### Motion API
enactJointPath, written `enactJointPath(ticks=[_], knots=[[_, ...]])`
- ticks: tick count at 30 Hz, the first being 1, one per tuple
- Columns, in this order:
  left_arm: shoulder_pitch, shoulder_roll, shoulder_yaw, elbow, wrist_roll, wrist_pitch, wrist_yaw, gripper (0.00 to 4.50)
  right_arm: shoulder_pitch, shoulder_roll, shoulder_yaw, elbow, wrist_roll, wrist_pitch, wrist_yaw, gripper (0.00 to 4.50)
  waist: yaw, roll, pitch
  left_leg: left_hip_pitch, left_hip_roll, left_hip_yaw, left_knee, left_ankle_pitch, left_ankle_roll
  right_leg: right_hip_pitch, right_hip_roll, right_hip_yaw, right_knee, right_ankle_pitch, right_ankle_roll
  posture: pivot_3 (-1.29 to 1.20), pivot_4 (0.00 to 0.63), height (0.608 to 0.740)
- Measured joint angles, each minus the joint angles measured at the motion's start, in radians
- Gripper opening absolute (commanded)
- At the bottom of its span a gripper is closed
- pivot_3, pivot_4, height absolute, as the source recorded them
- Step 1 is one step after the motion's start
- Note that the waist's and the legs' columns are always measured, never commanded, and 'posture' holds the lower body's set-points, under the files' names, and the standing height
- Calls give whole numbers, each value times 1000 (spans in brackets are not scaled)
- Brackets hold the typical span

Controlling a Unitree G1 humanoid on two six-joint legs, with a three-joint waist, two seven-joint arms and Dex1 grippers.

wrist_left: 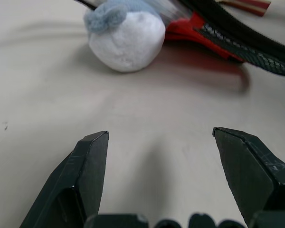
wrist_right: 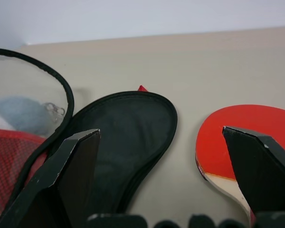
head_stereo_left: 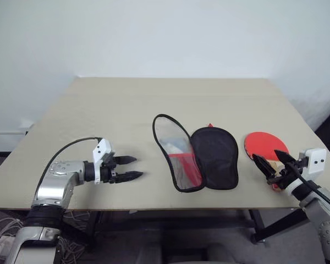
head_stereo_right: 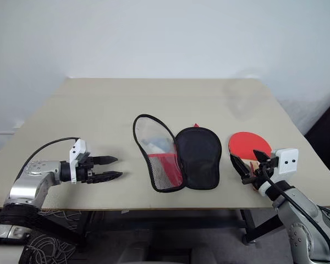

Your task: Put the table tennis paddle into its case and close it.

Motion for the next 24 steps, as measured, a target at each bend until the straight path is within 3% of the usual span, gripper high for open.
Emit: enactJointPath(ticks=[5,16,24], knots=[[-42,-42,-25,31,15,-7,-11,3724,-1,7,8,-4,-11,-9,-6,4462,1,-2,0,0,0,0,1,0,0,0,0,0,0,1,1,0,0,728],[-74,-39,-30,12,14,47,-40,3724,-73,26,1,44,-20,6,-55,4462,0,-2,1,0,0,0,1,0,0,0,1,1,0,1,2,0,0,728],[-73,-67,-76,14,27,38,-65,3724,-134,-35,-35,282,-37,123,-82,4462,3,-3,1,0,0,1,1,0,0,1,1,2,0,1,1,0,0,728]])
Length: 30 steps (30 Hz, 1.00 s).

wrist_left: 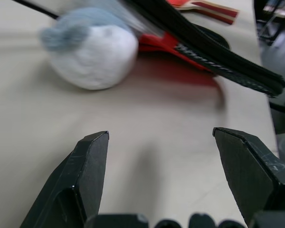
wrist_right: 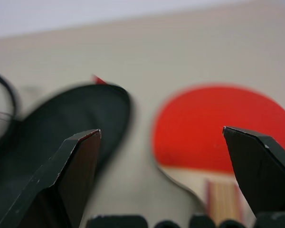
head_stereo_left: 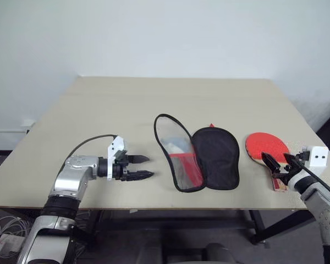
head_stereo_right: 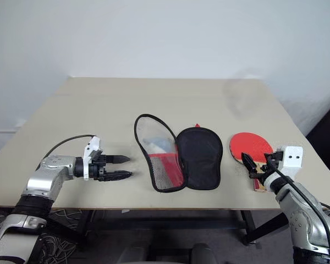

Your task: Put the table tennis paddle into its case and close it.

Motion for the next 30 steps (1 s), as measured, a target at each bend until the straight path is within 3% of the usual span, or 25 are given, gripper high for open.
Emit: enactJointPath(ticks=[15,18,25,30], knots=[[-1,-24,-38,-29,35,23,30,3724,-208,-97,103,253,-87,234,35,4462,-12,-4,0,0,3,0,0,0,0,0,5,4,1,1,0,0,0,728],[0,-26,-39,-34,38,28,42,3724,-234,-99,118,267,-109,266,38,3866,-14,-5,-1,1,4,0,0,0,0,0,6,4,1,1,0,0,0,728],[1,-34,-42,-47,40,28,54,3724,-273,-94,129,280,-160,316,23,1642,-14,-7,-2,1,4,0,0,0,0,0,7,4,1,1,0,0,0,728],[-1,-36,-46,-47,47,32,58,3724,-279,-75,129,261,-171,350,2,1283,-14,-14,-6,1,4,0,1,0,0,0,7,4,1,1,0,0,0,728]])
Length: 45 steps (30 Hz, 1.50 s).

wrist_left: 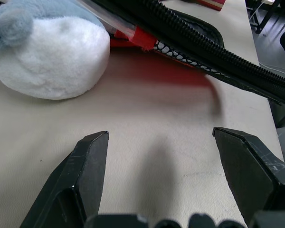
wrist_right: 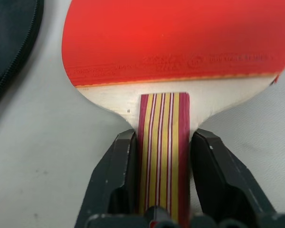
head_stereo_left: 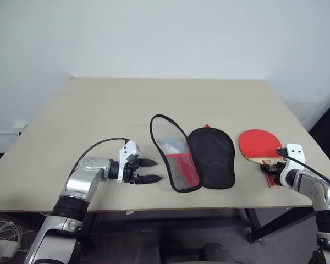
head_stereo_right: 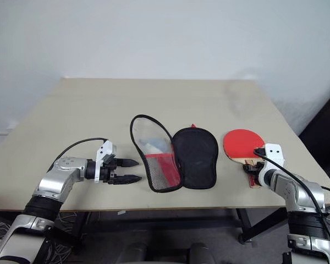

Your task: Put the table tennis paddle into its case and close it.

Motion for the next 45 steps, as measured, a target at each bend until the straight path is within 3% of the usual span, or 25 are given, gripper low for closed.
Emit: enactJointPath(ticks=[5,11,15,20,26,45], knots=[[-10,0,-6,0,8,12,-3,3724,22,62,-60,-108,9,83,-77,1245,2,2,1,-1,0,0,-1,0,0,-2,0,0,1,0,0,0,0,728],[-41,-24,-27,16,24,15,-6,3724,-96,291,-199,-306,102,288,-220,1243,0,14,8,-3,0,4,-1,0,0,-8,1,5,7,0,1,0,0,728],[-50,-43,-36,29,27,15,-9,3724,-184,392,-163,-384,116,354,-284,1243,4,14,8,-8,0,4,0,1,-1,-15,1,6,14,0,1,0,0,728],[-71,-49,-36,52,32,11,-13,3724,-189,504,-88,-381,86,379,-346,1243,4,14,8,-16,-1,3,3,2,-2,-21,1,5,15,0,1,0,0,728],[-72,-58,-39,52,34,11,-15,3724,-124,528,-24,-337,2,345,-394,1243,3,14,8,-17,-1,2,4,2,-2,-20,1,3,15,0,1,0,0,728],[-80,-95,-64,86,48,-3,-16,3724,-75,549,59,-418,-11,369,-372,1243,1,14,7,-17,-1,-2,4,3,-3,-20,1,1,15,0,1,0,0,728]])
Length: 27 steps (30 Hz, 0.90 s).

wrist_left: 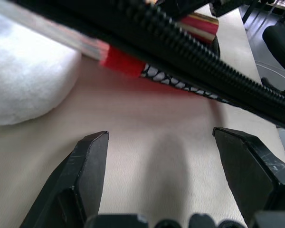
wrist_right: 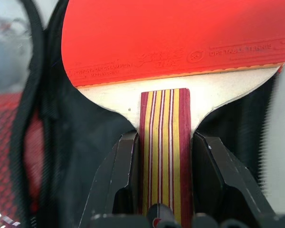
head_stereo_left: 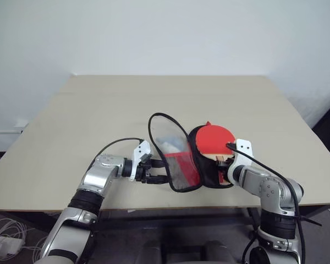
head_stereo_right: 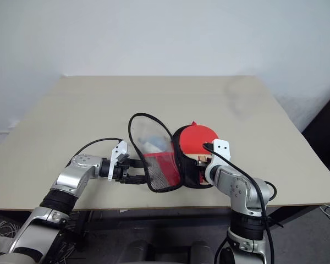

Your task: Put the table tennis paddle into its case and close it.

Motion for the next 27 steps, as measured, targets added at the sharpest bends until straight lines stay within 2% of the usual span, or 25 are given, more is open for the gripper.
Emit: enactJointPath(ticks=[8,17,26,27], knots=[[0,0,0,0,10,0,1,3724,-8,36,22,28,-22,-32,-1,1243,0,0,0,0,0,-1,0,0,0,0,0,-1,0,0,0,0,0,728],[1,1,0,0,10,4,3,3724,9,-2,51,32,-29,-60,20,1243,1,-1,-1,0,0,-2,0,0,-1,2,0,-2,0,0,0,0,0,728],[3,1,0,-6,10,19,3,3724,32,4,74,-29,-21,-32,30,4183,1,-1,-1,0,-1,-3,1,1,-1,2,0,-3,0,0,0,0,0,728],[3,1,0,-6,10,19,3,3724,34,2,71,-39,-20,-24,30,4183,1,-1,-1,0,-1,-3,1,1,-1,2,0,-3,0,0,0,0,0,728]])
